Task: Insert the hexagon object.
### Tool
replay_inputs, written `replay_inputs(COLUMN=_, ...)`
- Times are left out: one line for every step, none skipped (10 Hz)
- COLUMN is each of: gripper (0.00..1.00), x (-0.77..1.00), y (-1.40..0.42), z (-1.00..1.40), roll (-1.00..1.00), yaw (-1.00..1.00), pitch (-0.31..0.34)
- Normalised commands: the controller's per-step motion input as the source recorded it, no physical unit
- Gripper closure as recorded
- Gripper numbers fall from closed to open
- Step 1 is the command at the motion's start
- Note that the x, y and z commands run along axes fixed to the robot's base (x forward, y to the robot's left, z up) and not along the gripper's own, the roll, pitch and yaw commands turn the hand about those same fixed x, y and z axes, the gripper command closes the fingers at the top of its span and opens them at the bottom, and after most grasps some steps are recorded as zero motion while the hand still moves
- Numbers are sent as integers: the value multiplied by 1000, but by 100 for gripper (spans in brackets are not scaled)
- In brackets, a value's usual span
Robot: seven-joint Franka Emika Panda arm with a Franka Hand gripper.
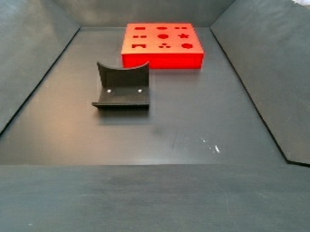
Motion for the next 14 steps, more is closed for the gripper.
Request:
replay_inputs(gripper=100, x=0, y=234, z=-520, roll=-37, yaw=877, pitch=-170)
replay_inputs(gripper=100, x=-320, y=486, z=-523, roll=49, yaw=537, pitch=-43)
replay_inputs(gripper=100, x=-443, y=480, z=-763, roll=0, yaw=491, pitch=-71)
replay_inputs(gripper=100, x=-497, y=400, z=-763, roll=0, yaw=494, pitch=-36)
replay_inputs(gripper=100, x=-563, y=174, z=-851, roll=-69, yaw=420, pitch=0)
replay_inputs(gripper=100, x=-411, y=17, z=-760, roll=-149, yaw=351, pitch=0)
replay_inputs(gripper=100, x=-383, y=0, z=-717, roll=-184, yaw=289, pitch=19)
replay_inputs(gripper=100, x=-109, y=0, z=-603, roll=-51, yaw=166, pitch=46)
replay_inputs(gripper=100, x=69, y=0, z=-494, roll=53, yaw=63, pitch=197)
replay_inputs(gripper=100, x=89, y=0, z=-477, roll=127, yaw=94, pitch=271)
replay_inputs(gripper=100, x=66, y=0, z=-414, roll=86, yaw=71, pitch=284)
replay_inputs(gripper=100, x=0, y=0, z=-314, roll=50, yaw=40, pitch=276)
replay_inputs(gripper=100, x=-163, y=-20, z=-140, roll=0, yaw=0, pitch=174)
replay_inputs(gripper=100, x=-97, y=0, z=-60, roll=63, yaw=-111, pitch=150)
